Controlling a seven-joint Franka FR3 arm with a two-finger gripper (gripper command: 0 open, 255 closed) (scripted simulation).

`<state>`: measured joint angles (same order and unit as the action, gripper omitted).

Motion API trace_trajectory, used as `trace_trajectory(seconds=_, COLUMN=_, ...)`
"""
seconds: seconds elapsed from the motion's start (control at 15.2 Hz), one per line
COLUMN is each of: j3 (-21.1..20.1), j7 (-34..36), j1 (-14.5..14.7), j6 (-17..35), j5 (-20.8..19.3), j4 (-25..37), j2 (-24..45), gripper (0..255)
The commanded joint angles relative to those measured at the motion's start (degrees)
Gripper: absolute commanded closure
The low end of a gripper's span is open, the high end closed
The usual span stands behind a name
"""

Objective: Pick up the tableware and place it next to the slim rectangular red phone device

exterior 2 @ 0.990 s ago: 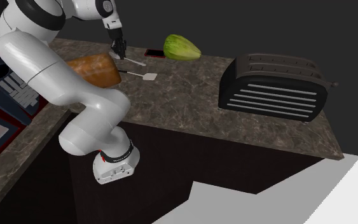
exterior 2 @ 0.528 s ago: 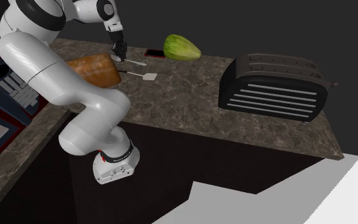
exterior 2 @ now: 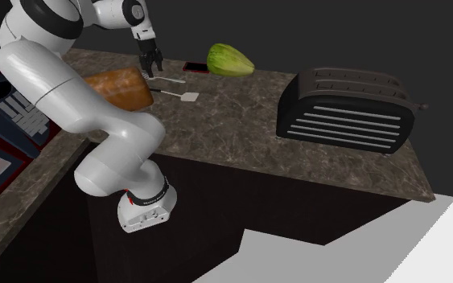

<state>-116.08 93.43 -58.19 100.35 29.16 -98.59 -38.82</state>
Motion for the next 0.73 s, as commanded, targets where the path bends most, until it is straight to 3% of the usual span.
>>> trace_trajectory(seconds=0.0, j3=0.0, j7=0.0, j1=0.0, j6=0.0, j5=0.0, j4=0.0, j2=0.0, gripper=0)
trace_trajectory(seconds=0.26, j3=0.8, j7=1.3, j1=-1.7, j6=-6.6, j5=-1.6, j4=7.0, j2=0.9, gripper=0)
trace_trajectory(seconds=0.66, j3=0.8, j7=1.3, j1=-1.7, j6=-6.6, j5=-1.6, j4=7.0, j2=0.9, gripper=0)
